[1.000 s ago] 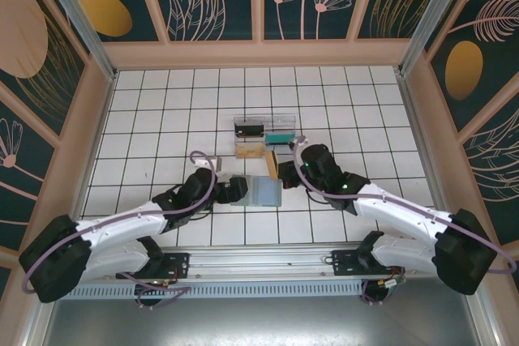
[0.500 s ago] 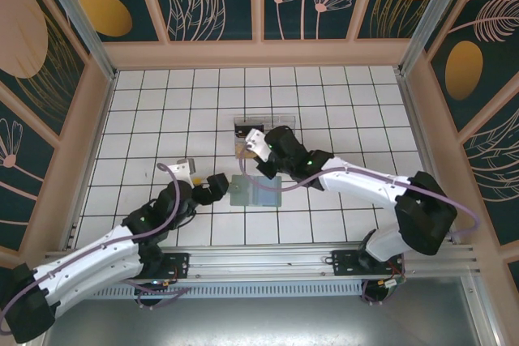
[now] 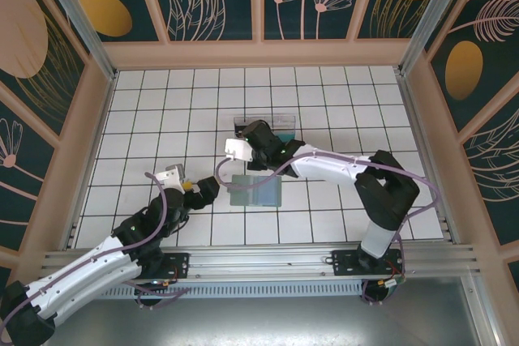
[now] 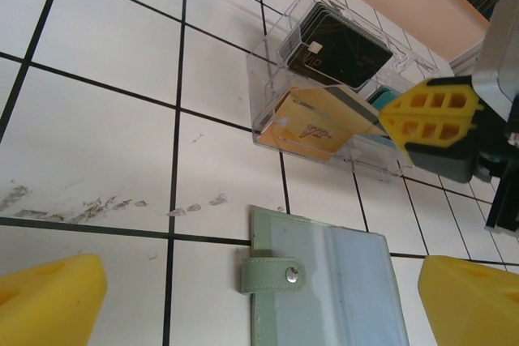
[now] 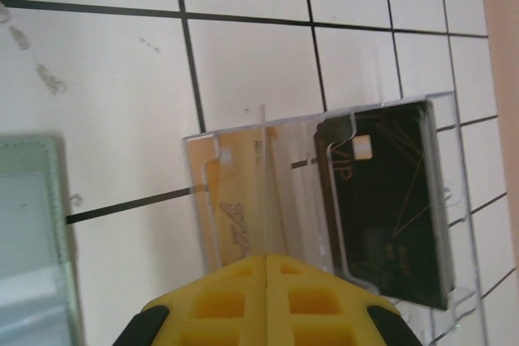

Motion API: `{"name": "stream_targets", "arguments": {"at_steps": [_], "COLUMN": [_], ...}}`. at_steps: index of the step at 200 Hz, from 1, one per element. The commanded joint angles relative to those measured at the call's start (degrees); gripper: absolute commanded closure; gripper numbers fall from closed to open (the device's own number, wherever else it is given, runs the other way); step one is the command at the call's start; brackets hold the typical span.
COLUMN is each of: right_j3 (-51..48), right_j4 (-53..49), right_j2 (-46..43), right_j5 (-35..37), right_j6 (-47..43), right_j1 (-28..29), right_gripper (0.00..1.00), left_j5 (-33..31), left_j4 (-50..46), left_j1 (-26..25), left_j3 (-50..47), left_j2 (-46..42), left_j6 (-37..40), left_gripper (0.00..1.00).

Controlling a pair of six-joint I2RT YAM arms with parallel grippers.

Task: Take the credit cards out of the card holder

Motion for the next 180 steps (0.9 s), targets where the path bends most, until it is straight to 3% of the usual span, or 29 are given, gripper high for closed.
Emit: {"name": "stream_targets", "arguments": {"at_steps": [1, 55, 180], "right_j3": [2.51, 1.66, 1.55], "right_j4": [-1.46, -3.0, -3.17], "right_j2": [1.7, 0.62, 3.18], "right_j5": [2.07, -1.46, 0.02], "right_j6": [-4.56, -4.49, -4.49], "right_j1": [-0.33, -1.25, -2.56], "right_gripper": [1.0, 1.0, 1.0], "left_j5": [-1.04, -1.06, -0.76], "left_j4": [-1.71, -1.85, -1.76], "left_j1": [0.11, 0.13, 0.11], "left_j3": [-0.34, -0.69, -1.4], "left_j2": [-0.22, -0.58, -0.75], "left_j6": [-0.31, -0.3, -0.66], "left_gripper": [0.01, 0.01, 0.01]}}
